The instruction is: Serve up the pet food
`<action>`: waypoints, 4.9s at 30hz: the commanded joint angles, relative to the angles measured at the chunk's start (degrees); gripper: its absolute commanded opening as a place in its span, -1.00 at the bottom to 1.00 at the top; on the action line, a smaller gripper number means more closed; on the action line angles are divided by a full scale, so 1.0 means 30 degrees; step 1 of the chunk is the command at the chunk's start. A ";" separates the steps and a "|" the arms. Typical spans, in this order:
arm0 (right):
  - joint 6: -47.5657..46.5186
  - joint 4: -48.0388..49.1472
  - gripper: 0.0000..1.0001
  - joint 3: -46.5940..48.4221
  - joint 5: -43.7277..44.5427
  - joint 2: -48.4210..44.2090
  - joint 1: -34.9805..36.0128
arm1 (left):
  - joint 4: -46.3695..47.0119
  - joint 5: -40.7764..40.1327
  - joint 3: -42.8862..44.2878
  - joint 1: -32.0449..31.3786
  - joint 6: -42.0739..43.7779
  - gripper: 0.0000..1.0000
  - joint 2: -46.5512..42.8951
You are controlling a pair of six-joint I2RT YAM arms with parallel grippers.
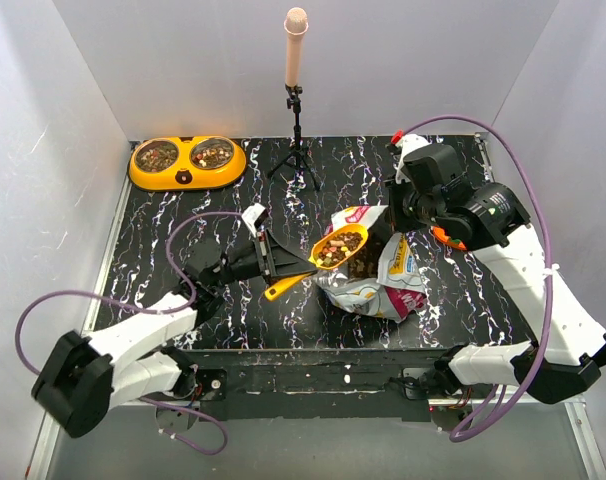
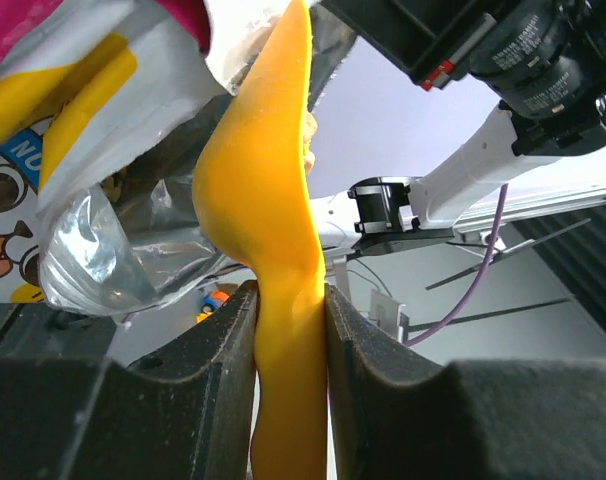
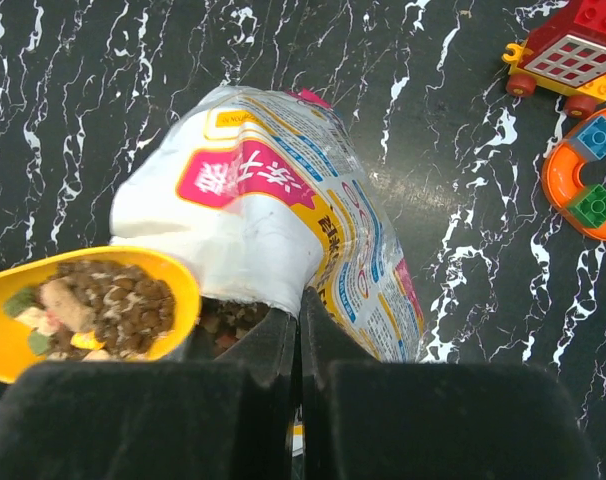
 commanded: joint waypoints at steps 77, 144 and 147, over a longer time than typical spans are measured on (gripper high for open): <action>-0.2640 0.3591 -0.97 0.0900 0.1821 -0.2762 -0.1246 | -1.5132 -0.2708 2.0138 1.6075 -0.3034 -1.00 2.0804; -0.3256 0.3825 -0.97 0.0635 0.2700 -0.2968 -0.1334 | -2.7945 -0.6109 3.3006 1.3760 -1.1239 -1.00 2.3883; -0.3227 0.3825 -0.97 0.0665 0.2495 -0.2939 -0.1334 | -2.7853 -0.6020 3.4173 1.3731 -1.0072 -1.00 2.4232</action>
